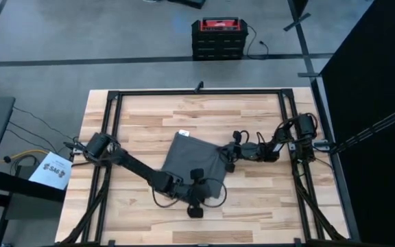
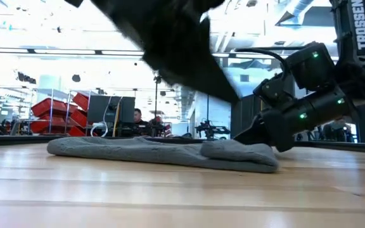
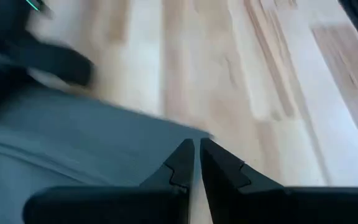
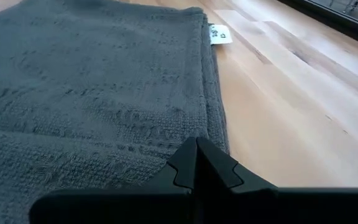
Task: Roll towel
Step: Roll the gray towel
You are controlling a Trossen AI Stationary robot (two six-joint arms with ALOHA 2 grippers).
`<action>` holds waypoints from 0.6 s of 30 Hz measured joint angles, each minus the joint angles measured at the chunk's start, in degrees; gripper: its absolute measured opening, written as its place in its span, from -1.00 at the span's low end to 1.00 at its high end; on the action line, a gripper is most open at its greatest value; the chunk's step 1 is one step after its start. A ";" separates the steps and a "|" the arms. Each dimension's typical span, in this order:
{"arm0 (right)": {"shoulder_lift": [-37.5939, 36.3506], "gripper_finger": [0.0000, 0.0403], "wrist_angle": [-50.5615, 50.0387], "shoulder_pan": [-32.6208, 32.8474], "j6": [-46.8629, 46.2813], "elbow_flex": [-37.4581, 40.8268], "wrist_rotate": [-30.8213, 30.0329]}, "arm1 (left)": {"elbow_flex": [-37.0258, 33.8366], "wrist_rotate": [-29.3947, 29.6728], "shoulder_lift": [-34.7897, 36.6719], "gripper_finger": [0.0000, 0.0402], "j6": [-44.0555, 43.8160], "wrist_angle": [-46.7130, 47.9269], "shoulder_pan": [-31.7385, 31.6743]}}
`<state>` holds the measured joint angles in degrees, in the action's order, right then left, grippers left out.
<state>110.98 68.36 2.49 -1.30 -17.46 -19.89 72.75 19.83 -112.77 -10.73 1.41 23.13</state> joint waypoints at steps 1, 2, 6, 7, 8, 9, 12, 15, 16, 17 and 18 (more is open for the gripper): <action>-1.42 -1.00 -0.72 0.25 0.18 0.46 -0.71 | 0.00 0.30 0.57 -0.93 2.45 -0.12 -0.93; -3.16 -1.00 -1.75 0.47 0.75 0.95 -1.40 | 0.00 0.40 0.92 -0.93 4.98 -0.39 -2.12; -11.88 -1.00 -5.28 1.05 1.58 1.57 -2.59 | 0.02 -8.10 0.30 -0.93 13.92 -3.05 -9.20; -14.18 -1.00 -7.52 1.38 1.61 1.77 -2.62 | 0.16 -11.29 -0.51 -0.93 15.45 -4.72 -11.36; -16.75 -1.00 -10.34 1.76 1.64 2.00 -2.76 | 0.17 -14.00 -1.34 -0.93 16.86 -5.56 -13.43; -19.52 -1.00 -13.34 2.29 1.61 2.09 -3.00 | 0.13 -16.17 -2.40 -0.93 18.23 -5.84 -15.34; -28.82 -1.00 -25.96 4.73 -0.16 1.91 -4.71 | 0.00 -22.13 -4.46 -0.93 21.75 -6.80 -19.53; -36.57 -1.00 -40.94 7.60 -7.09 2.00 -5.38 | 0.05 -27.10 -4.72 -0.93 24.56 -5.69 -21.73; -38.46 -1.00 -44.38 8.80 -10.25 2.00 -5.42 | 0.07 -27.41 -4.72 -0.93 25.63 -4.59 -22.01; -39.86 -1.00 -47.63 10.11 -13.43 1.93 -5.47 | 0.07 -27.41 -4.72 -0.93 26.57 -3.29 -22.07; -40.72 -1.00 -50.67 11.62 -16.27 1.94 -5.42 | 0.07 -27.48 -4.72 -0.93 27.25 -2.16 -22.06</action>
<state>70.26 17.69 14.11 -17.57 -15.53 -25.31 72.82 -7.65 -117.49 16.53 -0.75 1.07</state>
